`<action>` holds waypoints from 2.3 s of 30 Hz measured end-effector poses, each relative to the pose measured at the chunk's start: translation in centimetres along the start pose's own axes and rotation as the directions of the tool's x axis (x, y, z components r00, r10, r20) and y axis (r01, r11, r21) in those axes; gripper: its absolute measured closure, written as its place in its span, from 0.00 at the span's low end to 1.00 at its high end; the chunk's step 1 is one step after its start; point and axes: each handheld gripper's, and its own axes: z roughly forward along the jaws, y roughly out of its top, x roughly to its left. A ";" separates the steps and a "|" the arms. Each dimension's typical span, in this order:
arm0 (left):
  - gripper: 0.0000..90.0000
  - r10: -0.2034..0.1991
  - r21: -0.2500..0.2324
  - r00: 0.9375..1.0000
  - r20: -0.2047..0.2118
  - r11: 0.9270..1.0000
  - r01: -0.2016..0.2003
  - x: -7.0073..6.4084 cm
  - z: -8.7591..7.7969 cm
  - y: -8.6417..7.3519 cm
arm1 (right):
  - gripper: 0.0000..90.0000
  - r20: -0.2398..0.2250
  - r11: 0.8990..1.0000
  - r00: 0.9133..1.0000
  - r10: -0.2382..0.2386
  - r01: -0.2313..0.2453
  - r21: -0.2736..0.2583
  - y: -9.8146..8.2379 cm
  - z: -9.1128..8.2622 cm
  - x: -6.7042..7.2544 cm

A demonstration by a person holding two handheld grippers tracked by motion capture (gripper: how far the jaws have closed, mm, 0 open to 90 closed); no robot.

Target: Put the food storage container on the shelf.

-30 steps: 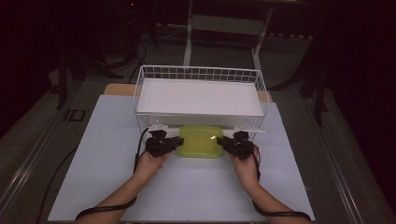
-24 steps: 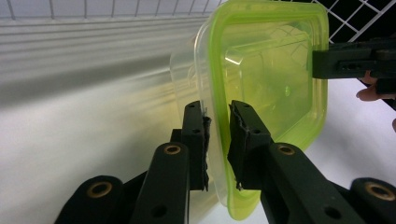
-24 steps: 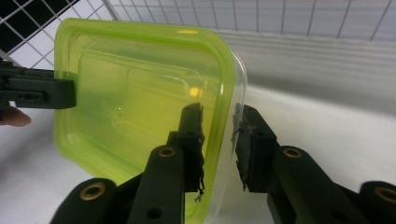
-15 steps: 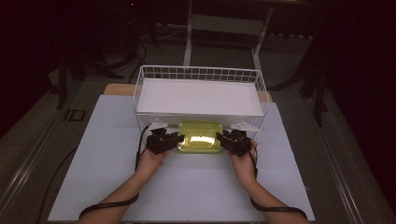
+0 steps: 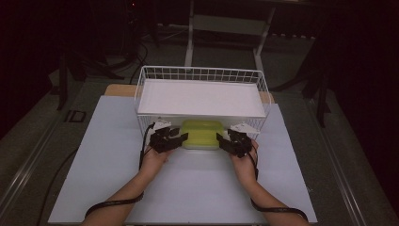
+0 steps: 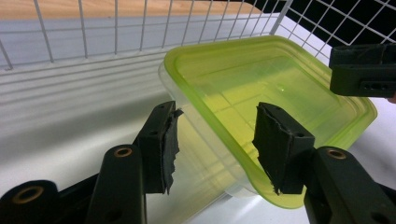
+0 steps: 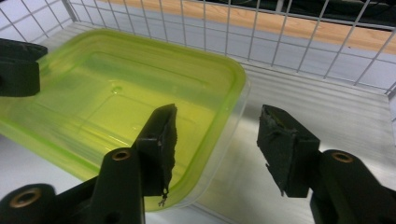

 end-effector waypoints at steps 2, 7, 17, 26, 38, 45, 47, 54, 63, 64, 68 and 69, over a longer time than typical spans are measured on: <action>0.55 0.010 0.002 1.000 0.004 1.000 -0.010 -0.2 -0.2 0.0 | 0.51 -0.007 1.000 1.000 -0.004 0.004 -0.003 0.0 -0.2 0.2; 0.54 0.027 -0.011 1.000 0.015 1.000 -0.027 -0.4 -0.9 0.2 | 0.51 -0.010 0.999 0.999 -0.035 0.035 -0.016 0.1 -0.9 0.5; 0.46 0.033 -0.005 0.999 0.044 0.999 -0.033 -1.8 -3.3 0.3 | 0.50 -0.043 0.999 0.998 -0.046 0.045 -0.023 0.0 -3.3 1.2; 0.13 0.022 0.000 0.989 0.148 1.000 -0.022 -2.6 -5.6 0.3 | 0.55 -0.115 1.000 0.993 -0.027 0.025 -0.017 0.1 -4.8 2.7; 0.00 0.029 0.001 0.984 0.177 1.000 -0.030 -3.3 -7.5 -1.5 | 0.69 -0.150 0.999 0.988 -0.039 0.043 0.026 -0.8 -4.6 4.0; 0.00 0.066 -0.007 0.987 0.150 0.998 -0.066 -3.5 -8.9 -3.4 | 0.92 -0.170 0.996 0.984 -0.056 0.067 0.061 -1.3 -4.1 4.4; 0.00 0.081 -0.013 0.986 0.146 0.997 -0.080 -3.6 -9.3 -4.1 | 1.00 -0.173 0.995 0.983 -0.064 0.076 0.068 -1.4 -3.9 4.5; 0.00 0.072 -0.023 0.984 0.161 0.997 -0.069 -3.0 -9.1 -5.5 | 1.00 -0.185 0.993 0.981 -0.063 0.079 0.084 -1.8 -3.2 5.1; 0.00 0.103 -0.055 0.983 0.152 0.994 -0.096 -3.3 -9.1 -5.3 | 1.00 -0.180 0.991 0.981 -0.074 0.093 0.099 -1.7 -1.5 5.5; 0.00 0.105 -0.060 0.983 0.154 0.994 -0.097 -3.4 -9.1 -5.4 | 1.00 -0.177 0.990 0.981 -0.075 0.094 0.101 -1.6 -1.3 5.5; 0.00 0.124 -0.065 0.981 0.148 0.991 -0.116 -3.5 -9.2 -5.4 | 1.00 -0.174 0.990 0.983 -0.062 0.082 0.111 -1.4 -0.6 5.2; 0.00 0.126 -0.068 0.981 0.147 0.991 -0.117 -3.5 -9.3 -5.4 | 1.00 -0.170 0.990 0.983 -0.063 0.082 0.111 -1.4 -0.5 5.2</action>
